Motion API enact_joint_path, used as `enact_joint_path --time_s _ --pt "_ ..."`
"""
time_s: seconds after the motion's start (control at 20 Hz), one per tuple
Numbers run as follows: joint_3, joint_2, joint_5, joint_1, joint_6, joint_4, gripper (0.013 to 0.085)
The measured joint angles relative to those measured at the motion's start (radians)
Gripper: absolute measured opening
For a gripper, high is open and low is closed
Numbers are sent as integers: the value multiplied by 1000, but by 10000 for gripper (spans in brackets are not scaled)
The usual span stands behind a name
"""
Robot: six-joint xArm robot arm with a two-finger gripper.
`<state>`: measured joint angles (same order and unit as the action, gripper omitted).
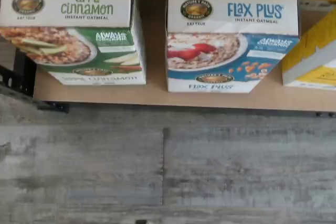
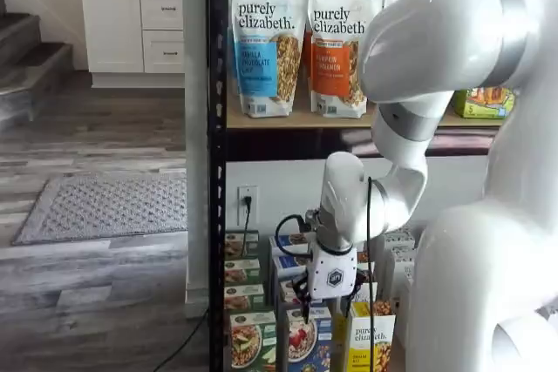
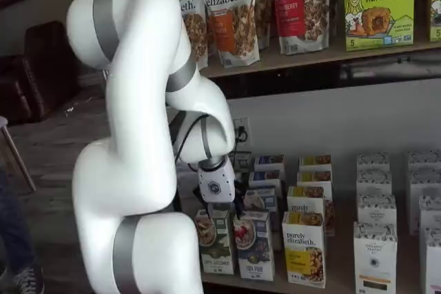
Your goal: Pick up the blue and white box that is on the bottom shelf, the second box from the left
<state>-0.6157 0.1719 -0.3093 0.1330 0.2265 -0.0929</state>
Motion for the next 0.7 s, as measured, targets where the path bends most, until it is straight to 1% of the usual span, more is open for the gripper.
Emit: enact_joint_path --time_s 0.15,0.45,0.55,0.7 --pt "-25 52 34 -12 -13 1 850" --pt "-70 131 76 -25 -88 65 850" --pt "-93 163 89 -33 -92 62 850" --pt "-123 199 93 -41 -82 42 850"
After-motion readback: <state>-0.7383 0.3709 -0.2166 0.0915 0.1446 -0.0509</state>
